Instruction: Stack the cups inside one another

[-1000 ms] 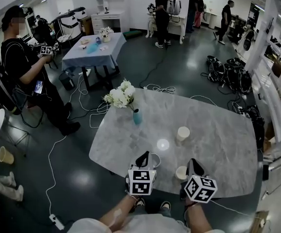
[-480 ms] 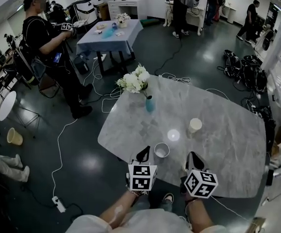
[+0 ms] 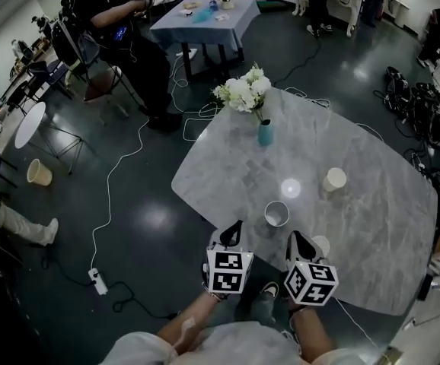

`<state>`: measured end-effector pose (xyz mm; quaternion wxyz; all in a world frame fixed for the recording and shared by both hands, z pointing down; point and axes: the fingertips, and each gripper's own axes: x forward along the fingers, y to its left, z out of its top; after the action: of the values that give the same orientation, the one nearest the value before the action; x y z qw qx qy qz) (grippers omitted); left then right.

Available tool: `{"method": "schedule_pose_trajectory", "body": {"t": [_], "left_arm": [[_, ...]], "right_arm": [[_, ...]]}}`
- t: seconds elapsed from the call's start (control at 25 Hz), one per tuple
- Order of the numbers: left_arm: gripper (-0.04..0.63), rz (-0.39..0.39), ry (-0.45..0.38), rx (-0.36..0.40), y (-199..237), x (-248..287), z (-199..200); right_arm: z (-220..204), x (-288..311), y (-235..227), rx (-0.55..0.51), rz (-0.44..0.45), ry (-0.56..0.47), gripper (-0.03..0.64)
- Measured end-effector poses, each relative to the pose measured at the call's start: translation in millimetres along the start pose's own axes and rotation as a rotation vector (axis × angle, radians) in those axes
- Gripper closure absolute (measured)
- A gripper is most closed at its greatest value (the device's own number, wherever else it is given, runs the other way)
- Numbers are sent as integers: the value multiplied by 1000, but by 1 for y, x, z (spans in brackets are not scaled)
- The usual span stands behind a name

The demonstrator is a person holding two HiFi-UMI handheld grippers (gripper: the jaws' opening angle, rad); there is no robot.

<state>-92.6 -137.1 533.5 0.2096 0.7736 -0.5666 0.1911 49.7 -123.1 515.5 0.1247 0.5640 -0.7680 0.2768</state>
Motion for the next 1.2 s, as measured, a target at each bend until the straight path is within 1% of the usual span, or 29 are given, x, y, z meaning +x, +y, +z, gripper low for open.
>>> {"method": "schedule_pose_trajectory", "body": {"t": [0.08,0.2,0.52,1.04,1.2], "left_arm": [[600,13,36,-21,-3,-3,-22],[600,19,70,-44,-4,0,-46],[600,24,118,-80,0,11,-74],[600,26,126,-81,-1,20,-78],[600,26,131,-82,3,24,-80]], "right_arm": [[-20,1,3,-3,21,45,609],[-39,9,5,-11,37,85,609],[-65,26,9,-34,29,129,609],[-65,44,5,-49,29,118,606],[-66,50,5,-56,24,116,595]]}}
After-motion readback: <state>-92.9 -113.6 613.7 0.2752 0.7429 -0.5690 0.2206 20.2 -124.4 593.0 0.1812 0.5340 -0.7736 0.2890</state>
